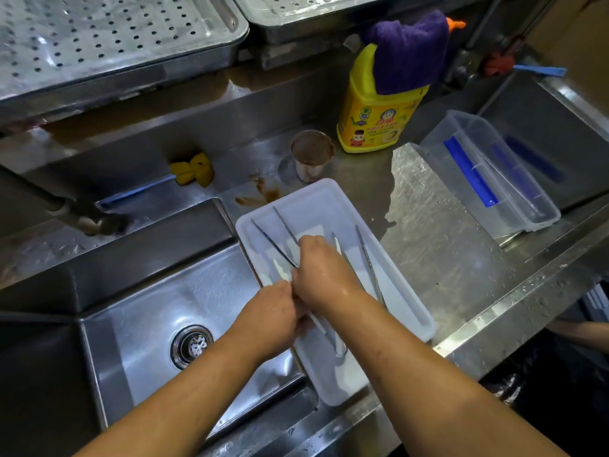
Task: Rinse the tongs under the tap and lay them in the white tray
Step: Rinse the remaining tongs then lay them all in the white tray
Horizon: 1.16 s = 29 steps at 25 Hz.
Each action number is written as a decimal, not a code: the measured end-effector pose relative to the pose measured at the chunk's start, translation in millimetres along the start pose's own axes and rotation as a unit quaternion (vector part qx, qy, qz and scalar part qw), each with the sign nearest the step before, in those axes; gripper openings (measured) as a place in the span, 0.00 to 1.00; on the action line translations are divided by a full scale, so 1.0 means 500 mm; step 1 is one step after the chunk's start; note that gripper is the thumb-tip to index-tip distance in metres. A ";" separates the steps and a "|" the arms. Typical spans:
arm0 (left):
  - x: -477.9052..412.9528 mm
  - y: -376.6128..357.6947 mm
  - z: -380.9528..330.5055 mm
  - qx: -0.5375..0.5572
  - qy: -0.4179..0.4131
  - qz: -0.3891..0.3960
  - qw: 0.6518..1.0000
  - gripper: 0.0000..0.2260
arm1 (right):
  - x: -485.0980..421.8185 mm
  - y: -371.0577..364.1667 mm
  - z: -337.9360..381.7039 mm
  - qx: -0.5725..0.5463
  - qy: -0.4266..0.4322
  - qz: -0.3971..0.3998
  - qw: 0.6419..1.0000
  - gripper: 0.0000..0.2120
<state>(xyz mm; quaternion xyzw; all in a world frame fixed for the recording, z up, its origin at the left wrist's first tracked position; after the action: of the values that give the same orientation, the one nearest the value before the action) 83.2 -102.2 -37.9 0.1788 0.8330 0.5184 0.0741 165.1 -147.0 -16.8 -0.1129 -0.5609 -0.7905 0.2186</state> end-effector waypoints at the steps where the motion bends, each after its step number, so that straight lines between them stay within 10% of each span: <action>1: 0.004 0.001 0.002 -0.003 -0.003 -0.001 1.000 0.07 | -0.008 -0.012 0.007 -0.001 -0.002 0.009 1.000 0.17; 7: 0.035 0.001 -0.005 -0.028 -0.055 -0.008 0.998 0.10 | -0.010 -0.032 -0.026 -0.066 -0.002 0.073 0.995 0.24; 12: 0.040 0.004 0.011 -0.053 -0.009 -0.020 0.998 0.21 | 0.052 0.086 -0.208 -0.046 -0.078 -0.159 0.983 0.23; 15: 0.033 -0.004 0.037 -0.044 0.059 -0.004 0.997 0.26 | 0.063 0.041 -0.295 0.038 -0.164 -0.064 0.984 0.26; 29: 0.042 0.000 0.026 -0.028 0.050 0.032 0.998 0.22 | -0.080 0.104 -0.154 0.024 -0.011 -0.125 0.992 0.19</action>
<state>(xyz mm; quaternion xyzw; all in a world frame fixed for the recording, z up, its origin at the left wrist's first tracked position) 67.8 -83.3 -42.5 0.1774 0.8148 0.5516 0.0209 229.9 -224.8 -16.6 -0.0452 -0.5920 -0.7965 0.1146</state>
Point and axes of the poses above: each hand's wrist, its own x-axis away from the middle knuckle, its own y-axis out of the back of the hand, z = x × y, the point moved 10 cm from there along -x, towards the middle knuckle, and after that the axes turned 9 degrees about -y, right-handed, at the moved point
